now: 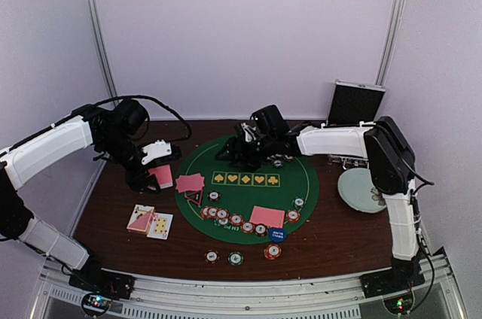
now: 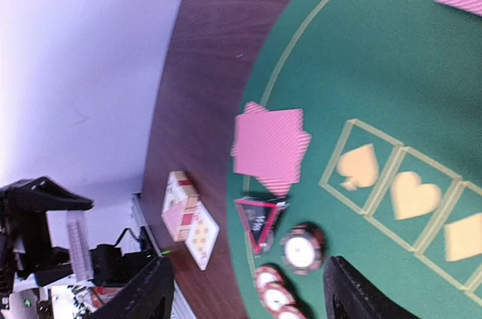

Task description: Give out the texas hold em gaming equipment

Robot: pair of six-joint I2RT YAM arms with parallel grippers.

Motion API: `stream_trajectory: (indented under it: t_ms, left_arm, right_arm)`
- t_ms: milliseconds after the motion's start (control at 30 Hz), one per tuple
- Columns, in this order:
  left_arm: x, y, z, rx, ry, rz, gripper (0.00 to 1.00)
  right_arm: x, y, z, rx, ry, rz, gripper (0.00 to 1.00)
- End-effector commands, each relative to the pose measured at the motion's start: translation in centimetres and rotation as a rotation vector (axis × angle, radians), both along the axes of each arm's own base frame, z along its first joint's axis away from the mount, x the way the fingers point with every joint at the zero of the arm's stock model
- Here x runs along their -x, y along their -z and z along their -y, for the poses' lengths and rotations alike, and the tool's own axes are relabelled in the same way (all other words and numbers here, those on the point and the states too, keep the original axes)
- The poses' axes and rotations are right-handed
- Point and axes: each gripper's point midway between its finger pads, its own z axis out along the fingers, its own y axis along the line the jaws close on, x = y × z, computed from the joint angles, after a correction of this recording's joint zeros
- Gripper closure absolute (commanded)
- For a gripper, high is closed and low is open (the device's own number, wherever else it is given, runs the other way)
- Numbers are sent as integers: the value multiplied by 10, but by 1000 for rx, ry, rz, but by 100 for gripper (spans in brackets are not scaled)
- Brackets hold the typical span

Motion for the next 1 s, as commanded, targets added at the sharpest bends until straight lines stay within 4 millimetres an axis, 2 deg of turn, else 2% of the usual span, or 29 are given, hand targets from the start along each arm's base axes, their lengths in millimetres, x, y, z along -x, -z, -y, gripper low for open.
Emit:
stream_trajectory:
  t_ms: [0,133,300,800,967]
  left_arm:
    - [-1,-9,8,52,3,9,100]
    - [0,-12,12,77,0,-1,100]
    - [0,-16,14,92,-5,-1,100]
    - [-2,-23,18,119,-7,5,100]
    - [-3,-26,20,126,-7,7,100]
  right_arm:
    - [44,-62,-58,-304,-99,-6,27]
    - [68,-80,-83,-402,-146,-30,25]
    - [88,-89,-105,-450,-195,-56,24]
    - [108,-85,-135,-463,-265,-119,24]
    - [121,-80,-150,-460,-306,-149,25]
